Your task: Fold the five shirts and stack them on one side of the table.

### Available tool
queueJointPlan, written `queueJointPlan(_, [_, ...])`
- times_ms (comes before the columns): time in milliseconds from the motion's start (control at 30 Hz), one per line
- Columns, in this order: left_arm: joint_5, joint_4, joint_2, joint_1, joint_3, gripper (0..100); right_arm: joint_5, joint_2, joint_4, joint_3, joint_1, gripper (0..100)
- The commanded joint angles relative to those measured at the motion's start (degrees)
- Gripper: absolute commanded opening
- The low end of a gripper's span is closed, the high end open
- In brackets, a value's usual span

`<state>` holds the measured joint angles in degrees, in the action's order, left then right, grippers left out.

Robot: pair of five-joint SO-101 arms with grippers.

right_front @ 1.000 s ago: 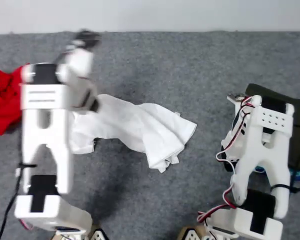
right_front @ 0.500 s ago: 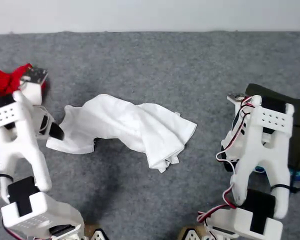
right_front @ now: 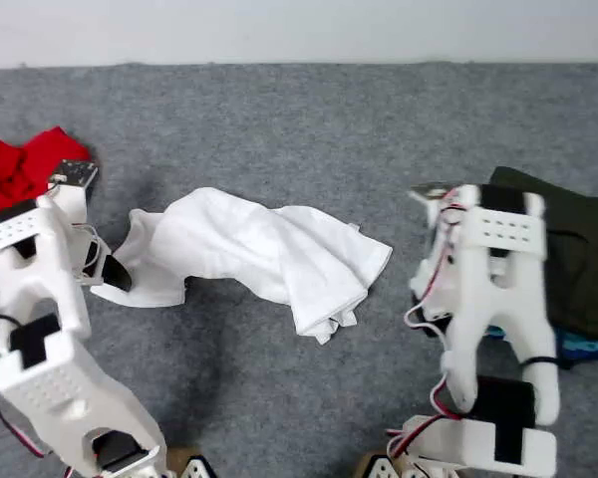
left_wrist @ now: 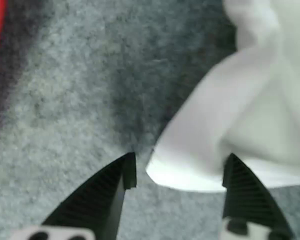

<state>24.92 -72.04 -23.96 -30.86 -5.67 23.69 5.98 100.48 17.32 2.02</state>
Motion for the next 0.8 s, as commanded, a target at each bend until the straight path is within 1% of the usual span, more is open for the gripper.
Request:
queueJointPlan(0, [0.7,-4.1,-2.8,0.6,6.1,26,-0.5,2.3,1.0,-0.8,-6.0,0.9])
queueJointPlan(100, [2.5,-7.4,-5.2,2.2,8.0,18,-0.4,2.3,1.0,-0.8,-9.4,0.9])
queueJointPlan(167, [4.5,-9.0,-5.5,3.6,8.1,9,-0.4,2.3,1.0,-0.8,-10.3,0.9])
queueJointPlan(233, [4.9,-10.5,-5.5,5.2,8.1,1,-0.4,2.3,1.0,-0.8,-10.5,0.9])
queueJointPlan(367, [4.9,-14.0,-5.4,5.7,8.2,1,-0.3,2.6,1.5,-0.8,-10.6,0.9])
queueJointPlan(467, [4.9,-16.0,-2.9,3.8,8.2,1,-0.3,2.9,2.0,-0.8,-10.7,0.9])
queueJointPlan(600, [4.9,-20.7,5.3,0.3,8.2,1,-0.3,2.9,2.2,-0.8,-11.3,0.9])
queueJointPlan(767, [4.9,-27.3,18.5,-4.7,8.2,1,-0.2,2.3,0.0,-1.2,-16.9,0.9])
